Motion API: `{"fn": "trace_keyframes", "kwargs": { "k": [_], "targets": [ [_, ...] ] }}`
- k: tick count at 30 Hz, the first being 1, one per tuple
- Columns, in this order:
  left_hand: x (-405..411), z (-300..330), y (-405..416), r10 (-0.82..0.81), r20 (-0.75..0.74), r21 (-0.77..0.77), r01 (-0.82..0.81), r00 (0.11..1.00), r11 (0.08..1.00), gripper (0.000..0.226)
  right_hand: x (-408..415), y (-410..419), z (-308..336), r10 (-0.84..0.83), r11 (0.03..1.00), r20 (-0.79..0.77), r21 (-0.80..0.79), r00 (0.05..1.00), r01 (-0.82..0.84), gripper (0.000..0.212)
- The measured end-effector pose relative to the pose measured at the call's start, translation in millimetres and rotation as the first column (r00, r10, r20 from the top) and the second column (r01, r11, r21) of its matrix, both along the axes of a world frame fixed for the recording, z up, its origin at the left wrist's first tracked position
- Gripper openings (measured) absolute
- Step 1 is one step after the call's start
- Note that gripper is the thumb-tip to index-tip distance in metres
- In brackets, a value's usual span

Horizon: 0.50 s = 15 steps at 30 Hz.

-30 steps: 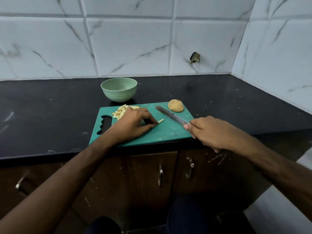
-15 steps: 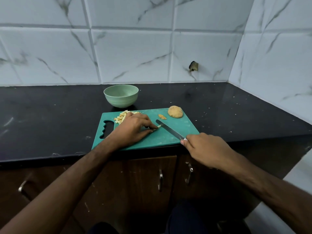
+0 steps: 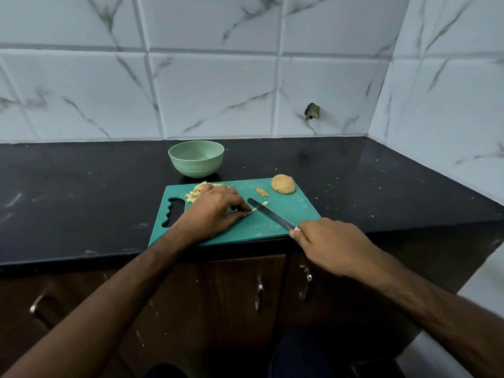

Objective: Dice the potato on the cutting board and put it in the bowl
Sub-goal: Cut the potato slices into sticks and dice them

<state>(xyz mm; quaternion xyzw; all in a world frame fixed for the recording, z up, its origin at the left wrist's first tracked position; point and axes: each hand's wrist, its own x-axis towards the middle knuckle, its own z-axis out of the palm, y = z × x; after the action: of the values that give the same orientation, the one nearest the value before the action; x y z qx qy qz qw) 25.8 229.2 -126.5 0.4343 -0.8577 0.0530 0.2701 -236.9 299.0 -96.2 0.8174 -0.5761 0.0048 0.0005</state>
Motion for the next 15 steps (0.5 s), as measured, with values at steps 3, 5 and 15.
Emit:
{"fn": "trace_keyframes", "kwargs": {
  "k": [3,5,15],
  "targets": [
    [-0.3,0.3,0.5,0.004,-0.004,-0.003,-0.004,1.0,1.0,0.01,4.4,-0.2,-2.3,0.007,0.999,-0.018,-0.035,1.0,-0.008,0.037],
    [-0.1,0.3,1.0,0.002,-0.005,-0.008,-0.002,1.0,1.0,0.01,7.4,-1.6,-2.0,0.016,0.998,-0.034,-0.055,0.999,-0.018,0.037],
    [1.4,-0.8,0.6,-0.001,-0.041,-0.001,0.001,0.999,1.0,0.002,9.3,8.9,-0.1,0.02,0.999,-0.007,-0.048,1.0,-0.02,0.04]
  ]
}}
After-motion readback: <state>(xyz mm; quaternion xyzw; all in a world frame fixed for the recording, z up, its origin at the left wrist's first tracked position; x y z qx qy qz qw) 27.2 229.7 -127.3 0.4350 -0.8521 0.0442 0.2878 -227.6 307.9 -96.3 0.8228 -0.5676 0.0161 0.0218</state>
